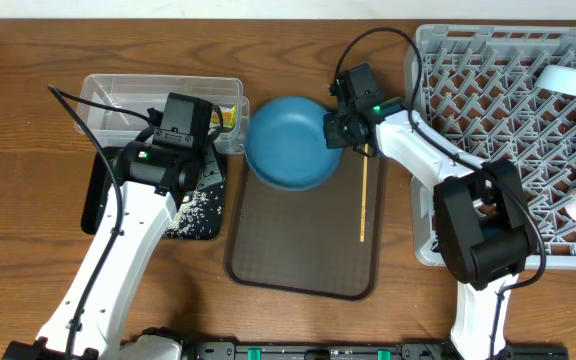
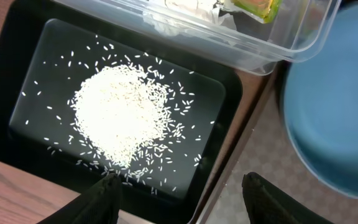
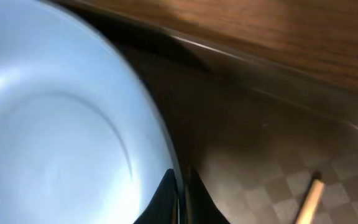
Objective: Sort waste into correct bins and load items into the dishwasher rack
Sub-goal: 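Grasp the edge of the large blue plate with the right gripper and lift, then carry the blue plate to the rack and stand it in the slots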
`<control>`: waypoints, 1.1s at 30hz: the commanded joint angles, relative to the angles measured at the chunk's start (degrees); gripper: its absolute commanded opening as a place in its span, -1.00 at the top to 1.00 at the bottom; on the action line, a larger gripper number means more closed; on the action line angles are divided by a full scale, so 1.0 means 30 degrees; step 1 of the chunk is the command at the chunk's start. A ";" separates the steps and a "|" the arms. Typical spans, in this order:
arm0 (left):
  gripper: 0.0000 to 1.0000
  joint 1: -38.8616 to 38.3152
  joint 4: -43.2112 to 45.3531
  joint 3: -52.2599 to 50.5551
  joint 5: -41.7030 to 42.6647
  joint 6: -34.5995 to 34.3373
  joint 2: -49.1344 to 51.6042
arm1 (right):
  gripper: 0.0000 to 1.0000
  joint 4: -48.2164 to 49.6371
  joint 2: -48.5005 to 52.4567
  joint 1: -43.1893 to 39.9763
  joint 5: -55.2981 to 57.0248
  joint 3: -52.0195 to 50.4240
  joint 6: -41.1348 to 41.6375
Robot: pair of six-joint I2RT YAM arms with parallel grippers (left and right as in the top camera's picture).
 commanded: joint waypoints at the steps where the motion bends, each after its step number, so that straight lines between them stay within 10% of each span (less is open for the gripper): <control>1: -0.29 0.0095 0.0007 0.0131 -0.0372 -0.0102 -0.0102 | 0.98 0.0015 -0.0495 -0.0109 0.2222 0.0080 0.0532; 7: -0.29 0.0095 0.0007 0.0131 -0.0372 -0.0102 -0.0102 | 0.98 0.0153 -0.3767 -0.1151 0.6317 0.0211 -0.0335; 20: -0.30 0.0095 0.0015 0.0131 -0.0364 -0.0102 -0.0102 | 0.98 0.5909 -0.7708 -0.5756 2.0961 0.0204 -1.2072; 33: -0.30 0.0095 0.0007 0.0131 -0.0357 -0.0109 -0.0102 | 0.97 0.7919 -0.5428 -0.8896 2.1544 0.0175 -1.7216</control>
